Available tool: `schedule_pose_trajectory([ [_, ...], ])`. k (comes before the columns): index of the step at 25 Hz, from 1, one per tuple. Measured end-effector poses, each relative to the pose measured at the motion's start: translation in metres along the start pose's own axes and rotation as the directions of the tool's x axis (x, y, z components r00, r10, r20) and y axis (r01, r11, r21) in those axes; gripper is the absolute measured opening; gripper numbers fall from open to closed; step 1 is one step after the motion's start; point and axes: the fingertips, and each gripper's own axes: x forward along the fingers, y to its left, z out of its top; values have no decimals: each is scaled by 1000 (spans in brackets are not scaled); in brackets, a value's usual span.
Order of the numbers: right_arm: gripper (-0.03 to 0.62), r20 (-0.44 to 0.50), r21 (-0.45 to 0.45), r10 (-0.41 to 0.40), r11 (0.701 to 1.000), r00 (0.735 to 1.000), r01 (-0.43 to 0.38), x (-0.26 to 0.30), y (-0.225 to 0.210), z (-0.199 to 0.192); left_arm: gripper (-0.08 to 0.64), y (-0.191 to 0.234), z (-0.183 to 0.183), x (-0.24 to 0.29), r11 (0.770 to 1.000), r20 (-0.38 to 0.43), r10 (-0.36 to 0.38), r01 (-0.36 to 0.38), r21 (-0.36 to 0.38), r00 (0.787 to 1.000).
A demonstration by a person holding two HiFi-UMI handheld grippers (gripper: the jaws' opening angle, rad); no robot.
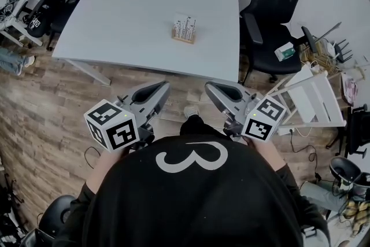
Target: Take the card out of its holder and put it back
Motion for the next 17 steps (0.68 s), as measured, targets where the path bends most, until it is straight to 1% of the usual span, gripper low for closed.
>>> schedule_pose_trajectory([
  [11,9,-1,2,-10,1000,1000,10,-3,3,-1,14,-1,-1,-1,1000,12,-12,12,-3,1000],
  [17,9,1,4,-14,1000,1000,14,-6,8,-6,14,-5,-7,-5,1000,11,-17,17,-1,1000],
])
